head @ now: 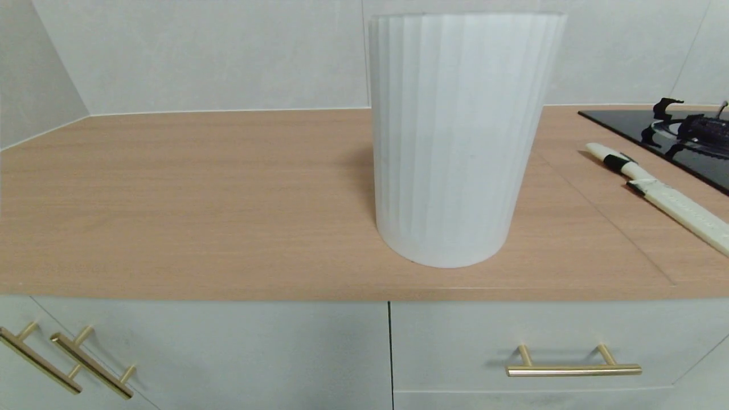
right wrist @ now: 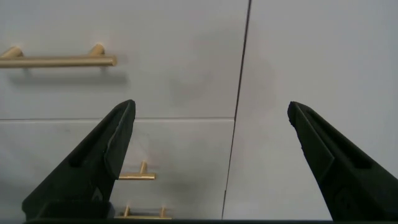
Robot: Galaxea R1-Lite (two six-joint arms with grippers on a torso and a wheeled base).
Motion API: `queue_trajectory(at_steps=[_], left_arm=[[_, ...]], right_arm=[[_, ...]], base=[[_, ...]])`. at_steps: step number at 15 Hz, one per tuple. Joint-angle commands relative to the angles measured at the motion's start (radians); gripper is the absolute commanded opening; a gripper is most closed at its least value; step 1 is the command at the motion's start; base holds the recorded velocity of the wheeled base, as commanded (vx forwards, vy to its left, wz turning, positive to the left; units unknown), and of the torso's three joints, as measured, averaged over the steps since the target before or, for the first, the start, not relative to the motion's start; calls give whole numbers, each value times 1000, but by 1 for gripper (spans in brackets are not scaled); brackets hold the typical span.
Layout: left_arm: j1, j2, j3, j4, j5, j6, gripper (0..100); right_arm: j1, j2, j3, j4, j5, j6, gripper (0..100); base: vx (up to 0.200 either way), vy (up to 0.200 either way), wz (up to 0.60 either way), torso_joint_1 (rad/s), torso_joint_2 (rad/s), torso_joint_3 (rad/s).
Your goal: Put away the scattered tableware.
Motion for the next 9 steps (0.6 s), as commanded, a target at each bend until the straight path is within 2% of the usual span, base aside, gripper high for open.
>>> queue_trajectory(at_steps=[1,9], left_arm=[[0,0,0,0,0,0,100],[0,0,0,0,0,0,100]], right_arm=[[0,1,-1,0,0,0,100],[0,1,0,0,0,0,100]], base=[[0,0,0,119,-564,-330],[0,0,0,165,-477,-301]])
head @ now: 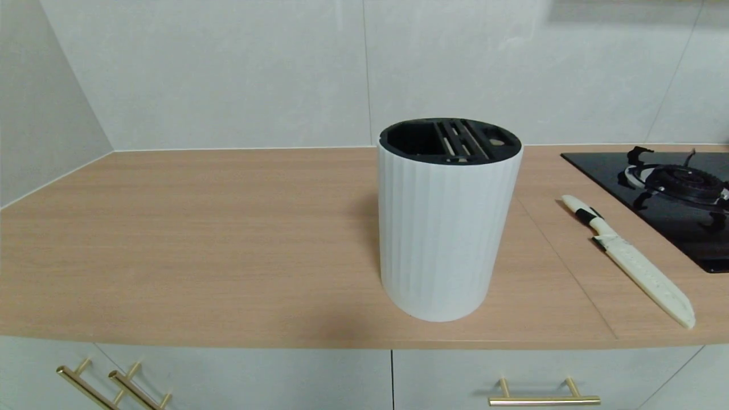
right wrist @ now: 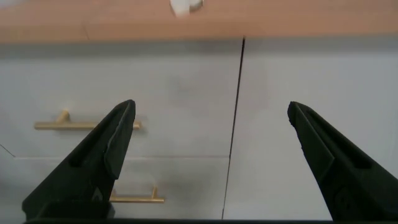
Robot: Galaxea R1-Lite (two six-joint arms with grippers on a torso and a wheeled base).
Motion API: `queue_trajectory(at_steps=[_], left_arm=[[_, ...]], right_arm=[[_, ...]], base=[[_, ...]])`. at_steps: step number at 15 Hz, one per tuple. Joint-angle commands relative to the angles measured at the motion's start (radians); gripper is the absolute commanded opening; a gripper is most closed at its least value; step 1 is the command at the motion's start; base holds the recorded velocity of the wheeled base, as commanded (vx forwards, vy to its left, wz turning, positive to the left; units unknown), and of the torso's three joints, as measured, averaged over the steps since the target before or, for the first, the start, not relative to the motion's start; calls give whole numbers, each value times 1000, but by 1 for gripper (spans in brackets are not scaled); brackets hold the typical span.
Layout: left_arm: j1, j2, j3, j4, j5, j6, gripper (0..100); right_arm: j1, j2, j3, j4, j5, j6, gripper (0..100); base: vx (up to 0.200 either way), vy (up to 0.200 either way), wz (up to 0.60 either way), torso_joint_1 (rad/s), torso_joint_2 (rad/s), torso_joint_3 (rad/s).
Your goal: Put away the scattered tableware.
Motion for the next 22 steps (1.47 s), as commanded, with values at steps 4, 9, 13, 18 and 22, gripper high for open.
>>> queue_trajectory(at_steps=[4,9,13,18,22], left_arm=[[0,0,0,-1,0,0,100],[0,0,0,-1,0,0,100],[0,0,0,-1,0,0,100],[0,0,0,-2,0,0,100],[0,0,0,-1,0,0,100]], right_arm=[[0,1,0,0,0,0,100],[0,1,0,0,0,0,100],[1,1,0,0,0,0,100],[1,1,0,0,0,0,100],[0,1,-2,0,0,0,100]], base=[[0,0,0,199,-482,-288],[0,0,0,221,-504,-283],[0,0,0,245,-536,-294],[0,0,0,265,-580,-309],[0,0,0,254,-531,-277]])
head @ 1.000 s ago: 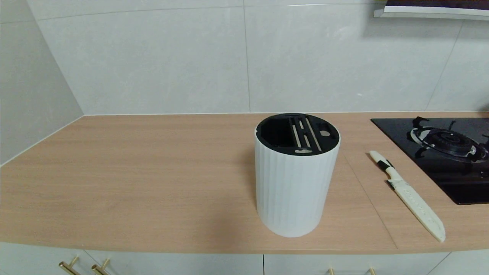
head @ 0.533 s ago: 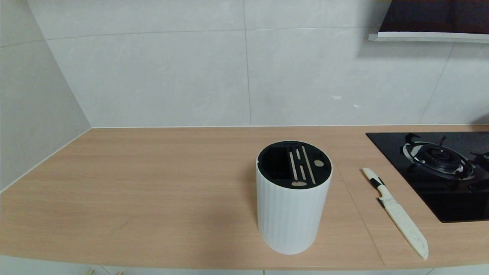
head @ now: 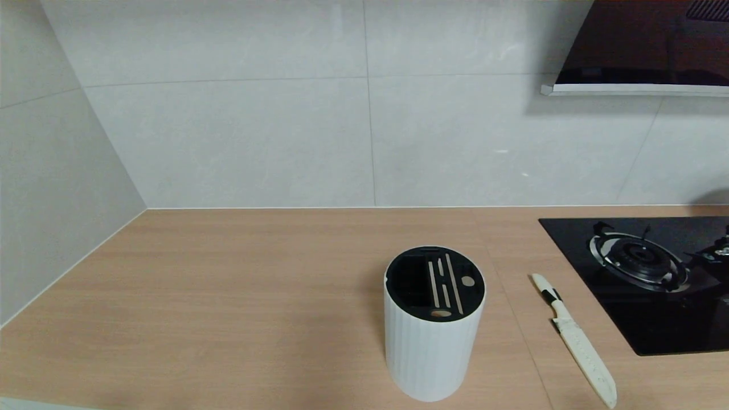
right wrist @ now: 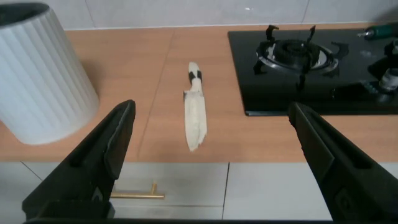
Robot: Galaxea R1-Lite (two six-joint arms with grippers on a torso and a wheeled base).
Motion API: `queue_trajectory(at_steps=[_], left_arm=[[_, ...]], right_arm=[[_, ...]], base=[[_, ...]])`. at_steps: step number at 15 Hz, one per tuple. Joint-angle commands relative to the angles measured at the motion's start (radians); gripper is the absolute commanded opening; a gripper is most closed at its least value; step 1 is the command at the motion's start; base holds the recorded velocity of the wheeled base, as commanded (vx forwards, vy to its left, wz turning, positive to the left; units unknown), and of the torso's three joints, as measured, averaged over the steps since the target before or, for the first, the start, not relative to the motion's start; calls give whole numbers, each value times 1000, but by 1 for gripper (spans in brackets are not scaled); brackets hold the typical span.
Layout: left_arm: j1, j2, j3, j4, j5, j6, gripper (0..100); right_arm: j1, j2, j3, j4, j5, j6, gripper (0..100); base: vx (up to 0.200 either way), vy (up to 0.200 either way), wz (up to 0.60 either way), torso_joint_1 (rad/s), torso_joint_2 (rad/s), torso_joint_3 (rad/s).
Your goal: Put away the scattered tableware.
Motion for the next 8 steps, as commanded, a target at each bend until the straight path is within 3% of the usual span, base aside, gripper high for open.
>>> queue_trajectory(at_steps=[1,8], left_arm=[[0,0,0,-1,0,0,100],[0,0,0,0,0,0,100]], right_arm=[[0,1,0,0,0,0,100],[0,1,0,0,2,-6,100]], base=[[0,0,0,178,-403,-212],[0,0,0,22,-45,-24]])
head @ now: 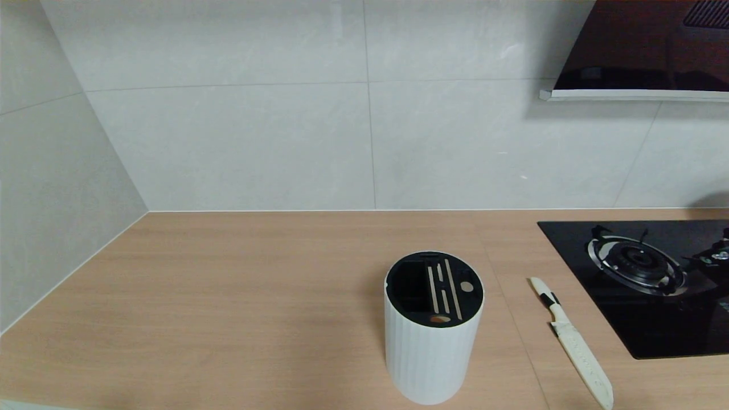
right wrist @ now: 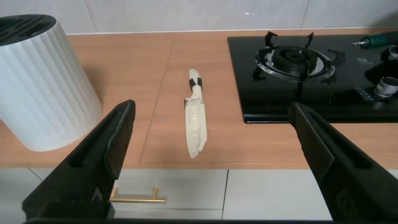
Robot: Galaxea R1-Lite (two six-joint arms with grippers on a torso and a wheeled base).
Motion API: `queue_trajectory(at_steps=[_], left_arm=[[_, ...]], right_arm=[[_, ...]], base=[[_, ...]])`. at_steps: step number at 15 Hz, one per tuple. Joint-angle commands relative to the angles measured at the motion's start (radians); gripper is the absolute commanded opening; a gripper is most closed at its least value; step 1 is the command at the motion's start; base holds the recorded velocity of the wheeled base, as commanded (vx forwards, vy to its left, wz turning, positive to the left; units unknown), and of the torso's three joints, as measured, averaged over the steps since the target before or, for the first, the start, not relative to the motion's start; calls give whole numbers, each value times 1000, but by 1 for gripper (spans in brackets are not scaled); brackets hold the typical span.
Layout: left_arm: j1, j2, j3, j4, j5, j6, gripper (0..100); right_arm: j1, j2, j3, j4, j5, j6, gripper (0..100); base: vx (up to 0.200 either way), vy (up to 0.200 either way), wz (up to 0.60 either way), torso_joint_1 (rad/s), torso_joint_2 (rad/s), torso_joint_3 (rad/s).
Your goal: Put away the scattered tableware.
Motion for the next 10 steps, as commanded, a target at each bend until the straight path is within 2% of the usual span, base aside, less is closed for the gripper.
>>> queue_trajectory(at_steps=[1,9,10], left_arm=[[0,0,0,0,0,0,100],[0,0,0,0,0,0,100],[0,0,0,0,0,0,100]], right_arm=[[0,1,0,0,0,-4,100],[1,1,-12,-8,3,-18,100],[6,18,-104,-8,28,-5,100]], base=[[0,0,0,0,0,0],[0,0,0,0,0,0],[0,0,0,0,0,0]])
